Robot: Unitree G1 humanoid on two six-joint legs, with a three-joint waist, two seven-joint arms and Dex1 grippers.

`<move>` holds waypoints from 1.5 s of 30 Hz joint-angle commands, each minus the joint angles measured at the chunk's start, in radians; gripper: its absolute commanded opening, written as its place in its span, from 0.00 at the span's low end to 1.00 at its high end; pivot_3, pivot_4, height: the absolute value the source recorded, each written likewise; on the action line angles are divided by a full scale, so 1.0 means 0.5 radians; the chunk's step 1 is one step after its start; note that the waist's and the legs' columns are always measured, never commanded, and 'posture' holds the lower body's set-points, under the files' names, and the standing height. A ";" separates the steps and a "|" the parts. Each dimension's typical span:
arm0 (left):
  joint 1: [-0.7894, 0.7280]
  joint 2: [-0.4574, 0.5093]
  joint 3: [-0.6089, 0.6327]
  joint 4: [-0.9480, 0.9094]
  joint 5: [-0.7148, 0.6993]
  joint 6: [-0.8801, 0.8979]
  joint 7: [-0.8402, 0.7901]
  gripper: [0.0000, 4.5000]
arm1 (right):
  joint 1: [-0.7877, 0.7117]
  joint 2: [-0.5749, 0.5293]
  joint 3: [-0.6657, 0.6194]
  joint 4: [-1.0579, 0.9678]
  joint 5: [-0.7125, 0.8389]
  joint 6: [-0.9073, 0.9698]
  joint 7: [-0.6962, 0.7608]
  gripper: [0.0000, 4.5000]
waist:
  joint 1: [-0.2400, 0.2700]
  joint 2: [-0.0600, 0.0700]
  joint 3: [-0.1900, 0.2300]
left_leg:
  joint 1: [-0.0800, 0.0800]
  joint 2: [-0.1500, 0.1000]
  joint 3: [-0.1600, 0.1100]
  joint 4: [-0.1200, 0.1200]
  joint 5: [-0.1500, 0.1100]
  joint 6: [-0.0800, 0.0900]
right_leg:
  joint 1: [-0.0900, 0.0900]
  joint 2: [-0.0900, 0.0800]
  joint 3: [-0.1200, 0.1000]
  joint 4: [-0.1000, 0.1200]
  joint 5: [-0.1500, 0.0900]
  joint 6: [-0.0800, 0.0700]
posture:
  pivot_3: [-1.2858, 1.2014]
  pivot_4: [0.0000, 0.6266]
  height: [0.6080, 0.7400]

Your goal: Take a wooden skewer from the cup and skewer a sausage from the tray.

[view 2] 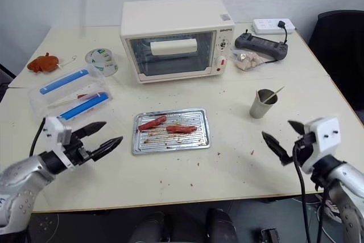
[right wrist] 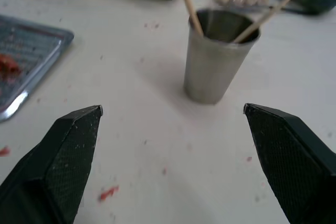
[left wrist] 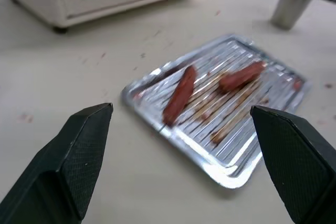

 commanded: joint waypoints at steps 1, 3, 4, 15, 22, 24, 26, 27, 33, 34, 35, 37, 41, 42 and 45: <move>-0.206 0.117 -0.029 -0.139 -0.233 0.154 -0.108 0.99 | -0.204 -0.006 0.073 -0.066 -0.037 0.063 -0.182 1.00 | -0.001 0.000 0.000 | -0.001 0.000 0.000 0.000 0.001 -0.001 | 0.000 0.002 -0.001 0.000 0.000 0.000 | 0.52 0.24 1.00; -0.378 0.156 -0.135 -0.126 -0.246 0.193 -0.158 0.99 | -0.352 -0.016 0.175 -0.009 -0.094 0.078 -0.238 1.00 | -0.002 0.000 0.000 | 0.000 -0.001 0.001 0.000 0.001 -0.002 | -0.001 0.009 -0.002 0.002 0.000 -0.001 | 0.52 0.24 1.00; -0.453 0.158 -0.186 -0.110 -0.232 0.194 -0.176 0.99 | -0.416 -0.018 0.236 0.033 -0.136 0.067 -0.250 1.00 | -0.002 0.000 0.000 | 0.000 -0.002 0.003 0.000 0.002 -0.002 | -0.002 0.012 -0.004 0.002 0.000 0.000 | 0.52 0.24 1.00; -0.755 0.047 -0.392 0.069 -0.084 0.109 -0.197 1.00 | -0.836 0.037 0.556 0.542 -0.520 -0.070 -0.371 0.73 | -0.023 0.000 0.000 | -0.002 0.002 0.018 0.001 0.003 0.000 | -0.008 0.024 0.005 0.001 0.001 0.003 | 0.52 0.24 1.00; -0.767 0.001 -0.414 0.055 -0.053 0.110 -0.191 1.00 | -0.893 0.105 0.600 0.641 -0.546 -0.133 -0.331 0.73 | -0.049 0.000 0.000 | 0.000 0.005 0.019 0.001 0.004 -0.002 | -0.009 0.028 0.011 0.001 0.001 0.003 | 0.52 0.24 1.00; -0.772 -0.007 -0.417 0.061 -0.044 0.104 -0.191 1.00 | -0.905 0.123 0.616 0.640 -0.551 -0.142 -0.313 0.73 | -0.050 0.000 0.000 | 0.000 0.005 0.020 0.001 0.004 -0.002 | -0.010 0.028 0.012 0.002 0.001 0.003 | 0.52 0.24 1.00; -0.778 -0.010 -0.419 0.070 -0.035 0.092 -0.188 1.00 | -0.926 0.140 0.628 0.647 -0.549 -0.150 -0.300 0.73 | -0.052 0.000 0.000 | 0.000 0.006 0.021 0.001 0.004 -0.002 | -0.010 0.029 0.013 0.002 0.001 0.003 | 0.52 0.24 1.00; -0.781 -0.011 -0.419 0.074 -0.032 0.089 -0.187 1.00 | -0.935 0.145 0.634 0.651 -0.552 -0.154 -0.293 0.73 | -0.052 0.000 0.000 | 0.000 0.006 0.021 0.001 0.004 -0.002 | -0.011 0.029 0.013 0.002 0.001 0.003 | 0.52 0.24 1.00; -0.793 -0.034 -0.436 0.072 -0.002 0.079 -0.173 1.00 | -1.024 0.182 0.683 0.773 -0.591 -0.202 -0.273 0.69 | -0.051 0.000 0.000 | 0.000 0.006 0.022 0.001 0.004 -0.002 | -0.011 0.029 0.014 0.002 0.001 0.003 | 0.52 0.24 1.00; -0.794 -0.036 -0.437 0.070 0.002 0.080 -0.172 1.00 | -1.032 0.187 0.689 0.797 -0.597 -0.215 -0.269 0.65 | -0.051 0.000 0.000 | 0.000 0.006 0.022 0.001 0.004 -0.002 | -0.011 0.029 0.014 0.002 0.001 0.003 | 0.52 0.24 1.00; -0.797 -0.039 -0.435 0.069 0.005 0.081 -0.171 1.00 | -1.039 0.192 0.694 0.826 -0.606 -0.235 -0.266 0.61 | -0.050 0.000 0.000 | 0.000 0.006 0.023 0.001 0.004 -0.002 | -0.011 0.029 0.015 0.002 0.001 0.003 | 0.52 0.24 1.00; -0.806 -0.039 -0.432 0.071 0.010 0.084 -0.169 1.00 | -1.051 0.205 0.690 0.874 -0.619 -0.268 -0.268 0.47 | -0.049 0.000 0.000 | 0.000 0.006 0.023 0.001 0.004 -0.002 | -0.011 0.029 0.014 0.002 0.001 0.003 | 0.52 0.24 1.00; -0.816 -0.033 -0.422 0.078 0.013 0.086 -0.165 1.00 | -1.062 0.224 0.673 0.900 -0.622 -0.291 -0.274 0.20 | -0.051 0.000 0.000 | 0.000 0.006 0.023 0.001 0.004 -0.002 | -0.011 0.029 0.015 0.004 0.002 0.003 | 0.52 0.24 1.00; -0.817 -0.032 -0.422 0.079 0.013 0.086 -0.165 1.00 | -1.061 0.225 0.674 0.900 -0.623 -0.292 -0.273 0.11 | -0.051 0.000 0.000 | 0.000 0.006 0.023 0.001 0.004 -0.002 | -0.011 0.029 0.015 0.004 0.002 0.003 | 0.52 0.24 1.00; -0.815 -0.030 -0.421 0.081 0.013 0.084 -0.167 1.00 | -1.049 0.234 0.679 0.882 -0.630 -0.294 -0.273 0.06 | -0.053 0.000 0.000 | 0.001 0.006 0.023 0.001 0.004 -0.002 | -0.011 0.029 0.015 0.006 0.002 0.003 | 0.52 0.24 1.00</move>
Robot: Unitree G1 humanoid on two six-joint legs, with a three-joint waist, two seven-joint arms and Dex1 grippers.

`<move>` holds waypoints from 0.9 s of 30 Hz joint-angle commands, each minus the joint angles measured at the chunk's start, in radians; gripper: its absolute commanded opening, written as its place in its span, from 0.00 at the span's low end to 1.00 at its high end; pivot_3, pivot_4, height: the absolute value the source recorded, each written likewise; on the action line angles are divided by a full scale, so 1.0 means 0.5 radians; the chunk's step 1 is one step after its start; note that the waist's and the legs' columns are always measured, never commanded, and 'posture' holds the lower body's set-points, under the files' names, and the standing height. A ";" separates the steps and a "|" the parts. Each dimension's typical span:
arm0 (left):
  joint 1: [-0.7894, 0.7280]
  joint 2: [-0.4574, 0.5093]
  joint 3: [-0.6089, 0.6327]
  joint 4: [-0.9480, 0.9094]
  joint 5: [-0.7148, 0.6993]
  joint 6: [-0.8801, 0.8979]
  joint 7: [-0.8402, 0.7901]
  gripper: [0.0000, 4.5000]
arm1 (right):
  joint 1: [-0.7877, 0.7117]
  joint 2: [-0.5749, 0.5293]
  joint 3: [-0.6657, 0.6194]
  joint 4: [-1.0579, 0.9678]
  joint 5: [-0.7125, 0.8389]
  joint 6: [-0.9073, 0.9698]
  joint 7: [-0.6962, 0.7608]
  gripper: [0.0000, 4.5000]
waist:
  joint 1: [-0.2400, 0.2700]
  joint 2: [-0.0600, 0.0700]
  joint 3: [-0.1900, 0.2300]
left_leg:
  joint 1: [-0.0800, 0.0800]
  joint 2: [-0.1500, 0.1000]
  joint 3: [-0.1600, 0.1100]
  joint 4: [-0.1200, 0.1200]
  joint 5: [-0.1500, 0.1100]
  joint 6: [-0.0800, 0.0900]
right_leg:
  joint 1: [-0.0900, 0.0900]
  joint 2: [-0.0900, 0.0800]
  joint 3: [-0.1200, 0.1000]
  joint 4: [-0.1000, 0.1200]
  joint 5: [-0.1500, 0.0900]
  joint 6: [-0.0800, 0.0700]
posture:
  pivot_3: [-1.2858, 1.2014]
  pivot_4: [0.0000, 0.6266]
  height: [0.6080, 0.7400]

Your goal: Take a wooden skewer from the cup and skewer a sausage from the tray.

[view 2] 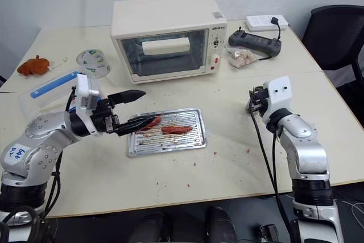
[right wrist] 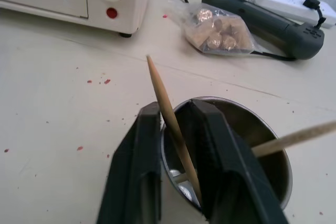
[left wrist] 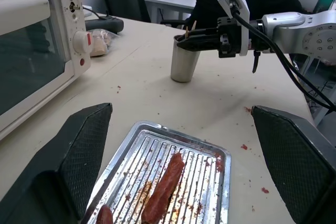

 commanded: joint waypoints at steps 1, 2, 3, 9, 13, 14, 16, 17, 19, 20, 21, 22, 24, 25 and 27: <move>-0.030 0.005 0.028 -0.034 0.005 -0.031 0.000 1.00 | 0.003 0.014 -0.023 -0.065 -0.001 -0.021 0.001 0.06 | 0.000 0.000 0.000 | 0.000 0.000 0.000 0.000 0.000 0.000 | 0.000 0.000 0.000 0.000 0.000 0.000 | 0.52 0.24 1.00; -0.034 0.002 0.023 -0.030 0.007 -0.032 0.001 1.00 | 0.005 0.017 -0.025 -0.069 -0.001 -0.021 0.000 0.06 | 0.000 0.000 0.000 | 0.000 0.000 0.000 0.000 0.000 0.000 | 0.000 0.000 0.000 0.001 0.000 0.000 | 0.52 0.24 1.00; -0.037 -0.001 0.019 -0.028 0.009 -0.033 0.001 1.00 | 0.007 0.021 -0.029 -0.076 -0.001 -0.020 -0.003 0.06 | 0.000 0.000 0.000 | 0.000 0.000 0.000 0.000 0.000 0.000 | 0.000 0.000 0.000 0.002 0.000 0.000 | 0.52 0.24 1.00; -0.067 -0.018 -0.013 -0.005 0.024 -0.040 -0.006 1.00 | 0.020 0.025 -0.034 -0.113 -0.012 -0.016 -0.010 0.06 | 0.001 0.000 0.000 | 0.000 0.000 0.000 0.000 0.000 0.000 | 0.000 0.000 0.000 0.002 0.000 0.000 | 0.52 0.24 1.00; -0.083 -0.027 -0.025 0.013 0.039 -0.049 -0.018 1.00 | 0.036 0.029 -0.023 -0.133 -0.022 -0.011 -0.009 0.06 | 0.001 0.000 0.000 | 0.000 0.000 0.000 0.000 0.000 0.000 | 0.000 0.000 0.000 0.002 0.000 0.000 | 0.52 0.24 1.00; -0.087 -0.030 -0.027 0.019 0.046 -0.053 -0.024 1.00 | 0.038 0.028 -0.021 -0.131 -0.027 -0.012 -0.011 0.06 | 0.001 0.000 0.000 | 0.000 0.000 0.000 0.000 0.000 0.000 | 0.000 0.000 0.000 0.002 0.000 0.000 | 0.52 0.24 1.00; -0.095 -0.037 -0.032 0.033 0.060 -0.061 -0.035 1.00 | 0.040 0.028 -0.026 -0.135 -0.034 -0.016 -0.017 0.06 | 0.001 0.000 0.000 | 0.000 0.000 0.000 0.000 0.000 0.000 | 0.000 0.000 0.000 0.002 0.000 0.000 | 0.52 0.24 1.00; -0.098 -0.040 -0.034 0.038 0.066 -0.066 -0.040 1.00 | 0.039 0.027 -0.029 -0.140 -0.035 -0.017 -0.016 0.06 | 0.001 0.000 0.000 | 0.000 0.000 0.000 0.000 0.000 0.000 | 0.000 0.000 0.000 0.002 0.000 0.000 | 0.52 0.24 1.00; -0.103 -0.047 -0.037 0.046 0.074 -0.071 -0.046 1.00 | 0.026 0.021 -0.039 -0.162 -0.031 -0.007 -0.017 0.06 | 0.001 0.000 0.000 | 0.000 0.000 0.000 0.000 0.000 0.000 | 0.000 0.000 0.000 0.002 0.000 0.000 | 0.52 0.24 1.00; -0.106 -0.051 -0.039 0.051 0.077 -0.075 -0.049 1.00 | 0.012 0.014 -0.047 -0.181 -0.028 0.008 -0.023 0.06 | 0.001 0.000 0.000 | 0.000 0.000 0.000 0.000 0.000 0.000 | 0.000 0.000 0.000 0.002 0.000 0.000 | 0.52 0.24 1.00; -0.108 -0.054 -0.041 0.055 0.080 -0.078 -0.052 1.00 | 0.003 0.010 -0.052 -0.195 -0.026 0.019 -0.028 0.06 | 0.001 0.000 0.000 | 0.000 0.000 0.000 0.000 0.000 0.000 | 0.000 0.000 0.000 0.002 0.000 0.000 | 0.52 0.24 1.00; -0.111 -0.065 -0.046 0.060 0.081 -0.083 -0.052 1.00 | -0.018 -0.002 -0.062 -0.230 -0.018 0.048 -0.033 0.06 | 0.001 0.000 0.000 | 0.000 0.000 0.000 0.000 0.000 0.000 | 0.000 0.000 0.000 0.003 0.000 0.000 | 0.52 0.24 1.00; -0.114 -0.086 -0.061 0.066 0.084 -0.094 -0.052 1.00 | -0.059 -0.022 -0.083 -0.302 0.003 0.112 -0.039 0.06 | 0.001 0.000 0.000 | 0.000 0.000 0.001 0.000 0.000 0.000 | -0.001 0.000 0.000 0.003 0.000 0.000 | 0.52 0.24 1.00; -0.115 -0.101 -0.072 0.068 0.087 -0.102 -0.053 1.00 | -0.084 -0.032 -0.100 -0.349 0.022 0.156 -0.043 0.06 | 0.001 0.000 0.000 | 0.000 0.000 0.001 0.000 0.000 0.000 | -0.001 0.000 0.000 0.003 0.000 0.000 | 0.52 0.24 1.00; -0.118 -0.135 -0.097 0.073 0.091 -0.115 -0.051 1.00 | -0.147 -0.058 -0.142 -0.452 0.073 0.267 -0.045 0.06 | 0.002 0.000 0.000 | -0.001 0.000 0.001 0.000 0.000 0.000 | -0.001 0.000 0.001 0.003 0.000 0.000 | 0.52 0.24 1.00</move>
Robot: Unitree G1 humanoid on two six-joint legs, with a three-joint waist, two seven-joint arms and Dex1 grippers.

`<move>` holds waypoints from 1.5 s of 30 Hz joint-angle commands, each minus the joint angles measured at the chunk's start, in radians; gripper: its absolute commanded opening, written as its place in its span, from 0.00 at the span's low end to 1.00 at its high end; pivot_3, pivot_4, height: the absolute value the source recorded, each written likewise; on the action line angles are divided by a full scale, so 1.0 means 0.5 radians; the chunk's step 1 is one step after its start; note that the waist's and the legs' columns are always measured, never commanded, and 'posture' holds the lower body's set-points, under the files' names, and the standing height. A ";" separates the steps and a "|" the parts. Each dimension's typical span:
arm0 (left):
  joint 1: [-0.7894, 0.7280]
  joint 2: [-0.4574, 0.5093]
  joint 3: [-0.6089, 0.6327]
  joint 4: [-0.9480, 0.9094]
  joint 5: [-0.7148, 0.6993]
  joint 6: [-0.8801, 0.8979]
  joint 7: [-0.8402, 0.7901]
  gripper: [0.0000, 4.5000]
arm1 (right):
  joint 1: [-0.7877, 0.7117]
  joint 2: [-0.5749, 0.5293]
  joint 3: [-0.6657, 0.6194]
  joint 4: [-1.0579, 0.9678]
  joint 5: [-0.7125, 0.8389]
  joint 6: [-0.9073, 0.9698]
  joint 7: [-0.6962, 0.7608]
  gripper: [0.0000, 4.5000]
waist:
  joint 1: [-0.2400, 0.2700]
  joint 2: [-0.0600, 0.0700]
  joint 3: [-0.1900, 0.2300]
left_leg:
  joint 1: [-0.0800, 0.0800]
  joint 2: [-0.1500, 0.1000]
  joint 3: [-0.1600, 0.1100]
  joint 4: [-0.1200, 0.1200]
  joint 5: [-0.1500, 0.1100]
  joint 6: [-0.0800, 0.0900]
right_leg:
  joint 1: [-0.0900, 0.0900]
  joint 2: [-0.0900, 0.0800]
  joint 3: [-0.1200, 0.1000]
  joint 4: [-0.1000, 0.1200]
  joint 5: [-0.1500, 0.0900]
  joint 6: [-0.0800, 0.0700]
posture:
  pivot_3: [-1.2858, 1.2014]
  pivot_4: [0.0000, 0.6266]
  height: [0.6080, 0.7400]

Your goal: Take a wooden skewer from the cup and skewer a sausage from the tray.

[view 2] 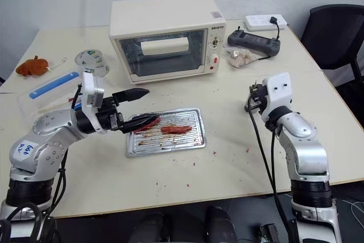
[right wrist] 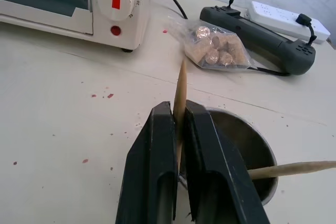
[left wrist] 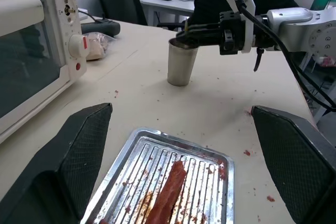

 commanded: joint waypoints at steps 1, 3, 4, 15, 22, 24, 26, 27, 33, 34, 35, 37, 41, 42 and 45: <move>-0.032 -0.051 -0.026 -0.018 0.015 -0.062 -0.010 1.00 | -0.135 -0.085 -0.133 -0.266 0.097 0.158 -0.018 0.06 | 0.001 0.000 0.000 | 0.000 0.000 0.000 0.000 0.000 0.000 | 0.000 0.000 0.000 0.000 0.000 0.000 | 0.52 0.24 1.00; -0.036 -0.077 -0.045 -0.013 0.023 -0.075 -0.011 1.00 | -0.191 -0.118 -0.166 -0.349 0.145 0.263 -0.018 0.06 | 0.002 0.000 0.000 | 0.000 0.000 0.000 0.000 0.000 0.000 | 0.000 0.000 0.000 0.000 0.000 0.000 | 0.52 0.24 1.00; -0.040 -0.093 -0.056 -0.007 0.025 -0.083 -0.013 1.00 | -0.233 -0.141 -0.189 -0.391 0.176 0.340 -0.022 0.06 | 0.002 0.000 0.000 | 0.000 0.001 -0.001 0.000 0.000 0.000 | 0.000 0.000 0.000 0.000 0.000 0.000 | 0.52 0.24 1.00; -0.181 -0.309 -0.104 0.082 -0.002 -0.132 -0.003 1.00 | -1.176 0.564 -1.132 -0.456 1.026 1.957 -0.550 0.06 | -0.006 0.000 0.000 | -0.001 0.004 0.000 0.001 0.000 0.000 | -0.001 0.001 0.000 0.004 0.001 -0.001 | 0.52 0.24 1.00; -0.229 -0.487 -0.156 0.179 0.083 -0.265 0.039 1.00 | -1.364 1.345 -1.714 -0.413 1.486 2.137 -1.285 0.06 | 0.000 0.001 0.000 | -0.008 0.001 0.001 0.000 0.000 0.000 | -0.007 0.001 0.000 0.003 0.001 -0.001 | 0.52 0.24 1.00; -0.259 -0.538 -0.172 0.218 0.115 -0.302 0.059 1.00 | -1.377 1.435 -1.793 -0.390 1.638 2.137 -1.445 0.06 | 0.009 0.001 0.000 | -0.023 -0.002 0.001 0.003 0.002 0.003 | -0.017 -0.001 -0.002 0.003 0.002 0.002 | 0.52 0.24 1.00; -0.292 -0.579 -0.179 0.253 0.134 -0.336 0.076 1.00 | -1.381 1.490 -1.841 -0.363 1.787 2.137 -1.592 0.06 | -0.001 0.001 0.000 | -0.030 -0.004 0.005 0.005 0.002 0.004 | -0.024 -0.001 0.001 0.002 0.004 0.005 | 0.52 0.24 1.00; -0.313 -0.602 -0.179 0.275 0.145 -0.354 0.090 1.00 | -1.365 1.511 -1.837 -0.345 1.892 2.109 -1.688 0.06 | -0.004 0.001 0.000 | -0.030 -0.004 0.006 0.004 0.002 0.004 | -0.026 -0.001 0.003 0.002 0.005 0.005 | 0.52 0.24 1.00; -0.447 -0.726 -0.216 0.464 0.268 -0.509 0.123 1.00 | -0.948 1.399 -1.233 -0.240 2.952 1.456 -2.432 0.06 | -0.053 0.001 0.000 | -0.031 -0.005 0.014 0.002 0.005 0.000 | -0.028 0.003 0.002 0.003 0.004 0.005 | 0.52 0.24 1.00; -0.468 -0.752 -0.229 0.495 0.285 -0.530 0.122 1.00 | -0.880 1.339 -1.100 -0.248 3.102 1.331 -2.515 0.06 | -0.059 0.001 0.000 | -0.030 -0.005 0.015 0.001 0.006 0.000 | -0.028 0.003 0.002 0.003 0.004 0.005 | 0.52 0.24 1.00; -0.483 -0.772 -0.239 0.519 0.298 -0.548 0.118 1.00 | -0.823 1.274 -0.981 -0.260 3.225 1.213 -2.580 0.06 | -0.060 0.001 0.000 | -0.029 -0.005 0.014 0.001 0.006 0.000 | -0.028 0.004 0.002 0.003 0.004 0.004 | 0.52 0.24 1.00; -0.515 -0.822 -0.278 0.581 0.333 -0.593 0.102 1.00 | -0.737 1.157 -0.791 -0.294 3.386 1.009 -2.650 0.06 | -0.061 0.001 0.000 | -0.029 -0.004 0.014 0.000 0.006 0.000 | -0.028 0.004 0.003 0.003 0.004 0.004 | 0.52 0.24 1.00; -0.541 -0.865 -0.303 0.641 0.372 -0.645 0.078 1.00 | -0.628 1.007 -0.557 -0.368 3.436 0.740 -2.613 0.06 | -0.052 0.001 0.000 | -0.030 -0.003 0.013 0.002 0.006 0.001 | -0.028 0.002 0.004 0.002 0.005 0.005 | 0.52 0.24 1.00; -0.544 -0.868 -0.301 0.643 0.371 -0.648 0.075 1.00 | -0.607 0.976 -0.520 -0.384 3.436 0.691 -2.599 0.06 | -0.050 0.001 0.000 | -0.030 -0.002 0.013 0.002 0.006 0.002 | -0.028 0.002 0.004 0.002 0.005 0.005 | 0.52 0.24 1.00; -0.526 -0.843 -0.273 0.569 0.337 -0.607 0.076 1.00 | -0.552 0.867 -0.443 -0.419 3.436 0.557 -2.544 0.06 | -0.048 0.001 0.000 | -0.030 -0.001 0.011 0.002 0.006 0.002 | -0.028 0.002 0.004 0.002 0.005 0.005 | 0.52 0.24 1.00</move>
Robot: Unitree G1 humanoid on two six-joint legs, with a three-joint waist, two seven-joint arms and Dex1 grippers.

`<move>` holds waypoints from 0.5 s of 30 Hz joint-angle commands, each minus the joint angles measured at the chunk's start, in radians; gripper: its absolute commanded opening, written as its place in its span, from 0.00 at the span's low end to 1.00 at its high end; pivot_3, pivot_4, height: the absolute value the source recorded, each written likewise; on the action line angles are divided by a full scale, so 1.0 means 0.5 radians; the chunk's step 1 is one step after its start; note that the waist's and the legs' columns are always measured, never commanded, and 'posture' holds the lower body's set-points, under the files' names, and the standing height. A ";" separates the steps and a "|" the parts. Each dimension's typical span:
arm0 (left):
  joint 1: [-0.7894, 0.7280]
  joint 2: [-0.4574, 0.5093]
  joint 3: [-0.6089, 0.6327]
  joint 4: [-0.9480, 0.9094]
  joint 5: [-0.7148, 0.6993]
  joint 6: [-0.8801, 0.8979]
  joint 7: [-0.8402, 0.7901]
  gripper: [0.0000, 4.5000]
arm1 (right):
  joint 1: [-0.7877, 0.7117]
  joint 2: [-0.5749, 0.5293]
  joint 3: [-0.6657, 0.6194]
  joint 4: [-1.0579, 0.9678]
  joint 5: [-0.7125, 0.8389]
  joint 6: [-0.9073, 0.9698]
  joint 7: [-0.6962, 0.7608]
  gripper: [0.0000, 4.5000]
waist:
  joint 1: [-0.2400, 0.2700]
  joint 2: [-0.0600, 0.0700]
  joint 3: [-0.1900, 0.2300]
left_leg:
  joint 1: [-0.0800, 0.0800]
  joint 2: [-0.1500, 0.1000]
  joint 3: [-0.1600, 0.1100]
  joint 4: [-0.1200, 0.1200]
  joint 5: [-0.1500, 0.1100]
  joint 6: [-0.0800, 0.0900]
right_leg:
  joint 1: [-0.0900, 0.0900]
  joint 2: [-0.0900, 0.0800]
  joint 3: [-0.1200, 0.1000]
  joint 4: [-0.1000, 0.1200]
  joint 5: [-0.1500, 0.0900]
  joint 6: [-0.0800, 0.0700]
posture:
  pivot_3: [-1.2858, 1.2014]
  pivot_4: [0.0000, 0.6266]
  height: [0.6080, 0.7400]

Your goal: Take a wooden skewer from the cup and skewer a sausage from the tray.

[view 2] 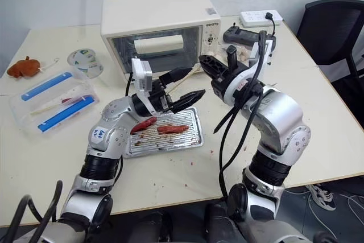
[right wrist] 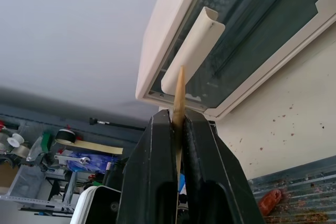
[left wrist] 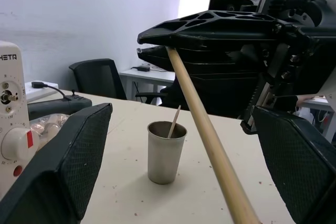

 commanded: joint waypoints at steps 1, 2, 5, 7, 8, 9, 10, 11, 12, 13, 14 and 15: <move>-0.014 0.021 0.035 -0.137 -0.045 0.008 -0.010 1.00 | 0.033 -0.106 0.083 -0.110 0.047 -0.167 0.080 0.06 | 0.001 0.000 0.000 | 0.000 0.000 0.000 0.000 0.000 0.000 | 0.000 0.000 0.000 0.000 0.000 0.000 | 0.52 0.24 1.00; 0.004 0.041 0.057 -0.179 -0.062 0.034 0.004 1.00 | 0.047 -0.141 0.101 -0.112 0.047 -0.202 0.099 0.06 | 0.001 0.000 0.000 | 0.000 0.000 -0.001 0.000 0.000 0.000 | 0.000 0.000 0.000 0.000 0.000 0.000 | 0.52 0.24 1.00; 0.061 0.102 0.121 -0.298 -0.104 0.103 0.045 1.00 | 0.087 -0.231 0.145 -0.120 0.047 -0.285 0.150 0.06 | -0.001 0.000 0.000 | 0.000 0.001 -0.006 0.000 0.000 0.001 | 0.000 0.000 0.001 0.000 0.000 0.000 | 0.52 0.24 1.00; 0.102 0.143 0.162 -0.374 -0.140 0.161 0.067 1.00 | 0.108 -0.277 0.165 -0.121 0.047 -0.330 0.180 0.06 | 0.000 0.000 0.000 | 0.001 0.002 -0.009 0.000 0.000 0.001 | 0.000 0.000 0.001 0.000 0.000 0.000 | 0.52 0.24 1.00; 0.119 0.155 0.171 -0.405 -0.157 0.187 0.077 1.00 | 0.116 -0.294 0.175 -0.123 0.047 -0.350 0.193 0.06 | 0.001 0.000 0.000 | 0.001 0.002 -0.009 0.000 0.000 0.001 | 0.000 0.000 0.001 0.000 0.000 0.000 | 0.52 0.24 1.00; 0.137 0.164 0.176 -0.439 -0.174 0.215 0.083 1.00 | 0.123 -0.309 0.187 -0.123 0.047 -0.368 0.206 0.06 | 0.002 0.000 0.000 | 0.000 0.002 -0.009 0.000 0.000 0.001 | 0.000 0.000 0.001 0.000 0.000 0.000 | 0.52 0.24 1.00; 0.158 0.171 0.174 -0.473 -0.188 0.238 0.087 1.00 | 0.128 -0.322 0.198 -0.124 0.047 -0.383 0.218 0.06 | 0.003 0.000 0.000 | 0.000 0.002 -0.009 0.001 0.000 0.001 | 0.000 -0.001 0.001 0.000 0.000 0.000 | 0.52 0.24 1.00; 0.176 0.175 0.170 -0.500 -0.196 0.254 0.090 1.00 | 0.134 -0.333 0.209 -0.125 0.047 -0.397 0.229 0.06 | 0.003 0.000 0.000 | 0.000 0.001 -0.009 0.001 0.000 0.001 | 0.000 -0.001 0.001 0.000 0.000 0.000 | 0.52 0.24 1.00; 0.191 0.175 0.162 -0.517 -0.199 0.267 0.093 1.00 | 0.137 -0.342 0.220 -0.124 0.047 -0.408 0.239 0.06 | 0.004 0.000 0.000 | 0.000 0.001 -0.009 0.001 0.000 0.002 | 0.000 -0.001 0.002 0.000 0.000 0.000 | 0.52 0.24 1.00; 0.204 0.172 0.152 -0.524 -0.197 0.272 0.096 1.00 | 0.141 -0.346 0.231 -0.124 0.047 -0.419 0.247 0.06 | 0.006 0.000 0.000 | 0.000 0.001 -0.009 0.001 0.000 0.002 | 0.000 -0.001 0.002 0.000 0.000 0.000 | 0.52 0.24 1.00; 0.211 0.166 0.143 -0.521 -0.191 0.273 0.099 1.00 | 0.143 -0.347 0.241 -0.125 0.047 -0.429 0.254 0.06 | 0.007 0.000 0.000 | 0.000 0.001 -0.009 0.001 0.000 0.002 | 0.000 -0.001 0.002 0.000 0.000 0.000 | 0.52 0.24 1.00; 0.215 0.160 0.135 -0.517 -0.185 0.274 0.100 1.00 | 0.144 -0.347 0.249 -0.126 0.047 -0.437 0.259 0.06 | 0.008 0.000 0.000 | 0.000 0.001 -0.009 0.001 0.000 0.002 | 0.000 -0.002 0.002 0.000 0.000 0.001 | 0.52 0.24 1.00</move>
